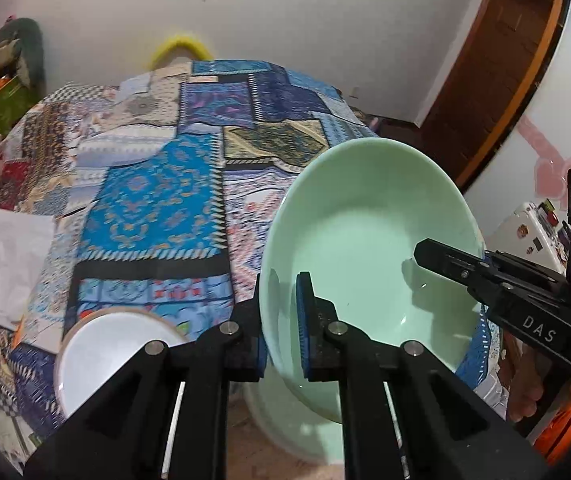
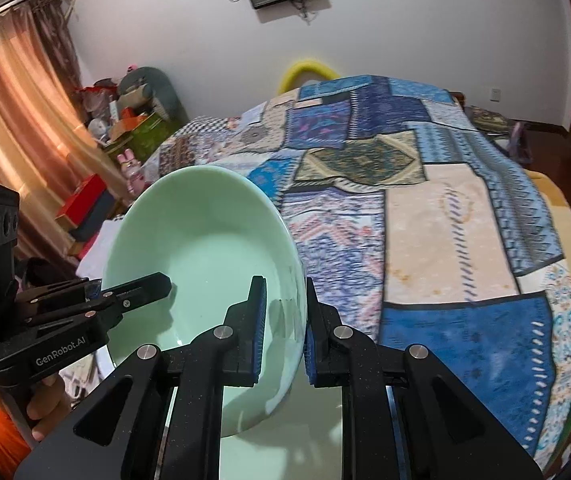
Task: Organize plates and bowls
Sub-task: 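Lift the pale green bowl with both tools and carry it over the white bowl, then lower the pale green bowl into the white bowl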
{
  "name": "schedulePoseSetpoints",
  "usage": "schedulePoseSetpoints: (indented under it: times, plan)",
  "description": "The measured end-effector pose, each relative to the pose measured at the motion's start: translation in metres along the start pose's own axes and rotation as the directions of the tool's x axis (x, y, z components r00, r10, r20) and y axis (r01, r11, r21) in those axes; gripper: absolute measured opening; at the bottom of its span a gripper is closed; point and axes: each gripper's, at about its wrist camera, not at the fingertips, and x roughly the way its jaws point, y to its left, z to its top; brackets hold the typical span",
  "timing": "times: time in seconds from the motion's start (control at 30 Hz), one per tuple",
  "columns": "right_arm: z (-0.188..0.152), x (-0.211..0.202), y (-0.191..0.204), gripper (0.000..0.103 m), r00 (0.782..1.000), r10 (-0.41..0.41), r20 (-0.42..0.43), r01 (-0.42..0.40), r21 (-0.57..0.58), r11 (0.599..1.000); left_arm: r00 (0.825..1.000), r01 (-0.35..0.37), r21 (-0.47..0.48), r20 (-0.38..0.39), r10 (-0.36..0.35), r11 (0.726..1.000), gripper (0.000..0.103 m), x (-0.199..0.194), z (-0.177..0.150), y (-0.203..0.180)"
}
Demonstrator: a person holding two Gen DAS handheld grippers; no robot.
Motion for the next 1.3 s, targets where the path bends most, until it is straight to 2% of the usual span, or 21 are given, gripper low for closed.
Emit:
schedulePoseSetpoints:
  times: [0.63,0.97,1.3]
  plan:
    - [-0.017,0.047,0.086,0.015,0.987,0.137,-0.086,-0.143,-0.063,0.988,0.992,-0.113,-0.113,0.047,0.119,0.987,0.011,-0.063,-0.046,0.097]
    - [-0.027,0.071,0.113,0.015,0.978,0.157,-0.136,-0.168,-0.076,0.983,0.991,-0.126,-0.171,0.031,0.133,0.977,0.011,-0.063,-0.066,0.135]
    - [-0.038,0.094,0.126,0.015,0.972,0.142,-0.189,-0.160,-0.080,0.984,0.992,-0.124,-0.215,-0.008,0.125,0.969,0.011,-0.050,-0.083,0.160]
